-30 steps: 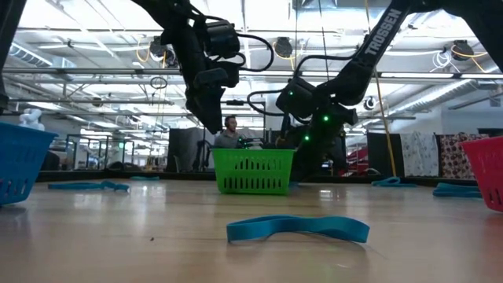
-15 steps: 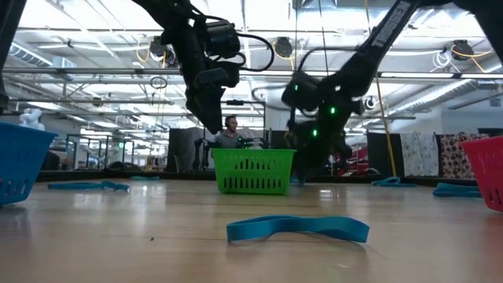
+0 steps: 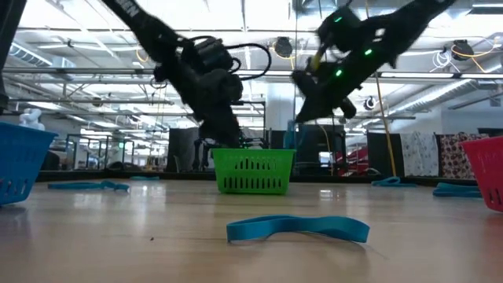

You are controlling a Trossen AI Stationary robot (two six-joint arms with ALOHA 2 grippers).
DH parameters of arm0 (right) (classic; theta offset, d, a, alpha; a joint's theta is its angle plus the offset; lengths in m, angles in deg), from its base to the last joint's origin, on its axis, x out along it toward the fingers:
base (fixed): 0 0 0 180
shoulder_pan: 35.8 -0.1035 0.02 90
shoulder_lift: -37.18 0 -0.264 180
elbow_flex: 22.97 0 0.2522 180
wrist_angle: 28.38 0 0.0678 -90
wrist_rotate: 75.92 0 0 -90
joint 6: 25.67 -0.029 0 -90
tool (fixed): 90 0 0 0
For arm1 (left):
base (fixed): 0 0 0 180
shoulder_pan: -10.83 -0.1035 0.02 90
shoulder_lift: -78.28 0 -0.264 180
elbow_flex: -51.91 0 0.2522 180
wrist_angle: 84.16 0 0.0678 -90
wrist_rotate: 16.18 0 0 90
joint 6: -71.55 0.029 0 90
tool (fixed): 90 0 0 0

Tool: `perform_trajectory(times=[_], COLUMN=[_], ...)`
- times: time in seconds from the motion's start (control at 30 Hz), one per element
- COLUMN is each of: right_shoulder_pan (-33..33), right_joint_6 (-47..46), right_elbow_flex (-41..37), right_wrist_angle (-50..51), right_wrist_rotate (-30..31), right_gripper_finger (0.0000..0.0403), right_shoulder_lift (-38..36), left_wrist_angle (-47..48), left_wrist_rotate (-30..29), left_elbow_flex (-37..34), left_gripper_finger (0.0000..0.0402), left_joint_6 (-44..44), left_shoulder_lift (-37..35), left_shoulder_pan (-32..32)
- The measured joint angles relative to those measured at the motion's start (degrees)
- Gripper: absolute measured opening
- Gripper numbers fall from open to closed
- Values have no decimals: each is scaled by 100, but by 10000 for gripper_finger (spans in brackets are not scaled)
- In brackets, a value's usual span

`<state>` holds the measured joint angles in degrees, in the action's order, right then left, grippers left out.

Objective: Sort rubber bands into baskets
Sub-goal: Put the blue rubber band into the red bin

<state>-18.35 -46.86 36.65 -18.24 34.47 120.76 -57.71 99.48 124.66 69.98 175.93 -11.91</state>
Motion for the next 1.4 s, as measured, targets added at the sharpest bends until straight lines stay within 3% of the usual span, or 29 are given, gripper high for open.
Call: perform_trajectory(times=[0.1,0.2,0.37,0.5,0.8,1.1,1.27,1.4], right_shoulder_pan=[-102,-134,-139,-150,-123,245,397,396], right_joint_6=[-13,-84,-214,-234,-198,-211,-212,-212], right_elbow_flex=[-528,-997,-1330,-1345,-1335,-1335,-1335,-1335], right_wrist_angle=[-858,-1537,-1982,-2012,-2333,-2504,-2493,-2487], right_wrist_rotate=[-624,-1055,-1301,-1336,-1319,-1289,-1305,-1329], right_gripper_finger=[0,0,0,0,0,0,0,0], right_shoulder_lift=[-487,-763,-913,-893,-897,-877,-865,-865], left_wrist_angle=[-1553,-2973,-4250,-4299,-4675,-4688,-3960,-3771], left_wrist_rotate=[594,651,-24,-864,-849,-787,-1613,-1776], left_elbow_flex=[-480,-799,-852,-796,-785,160,473,530], left_gripper_finger=[232,232,232,232,232,232,232,232], left_joint_6=[-424,-911,-1311,-1307,-1343,-1446,-1147,-1110], left_shoulder_lift=[0,0,42,48,255,844,872,875], left_shoulder_pan=[86,215,378,432,391,391,349,257])
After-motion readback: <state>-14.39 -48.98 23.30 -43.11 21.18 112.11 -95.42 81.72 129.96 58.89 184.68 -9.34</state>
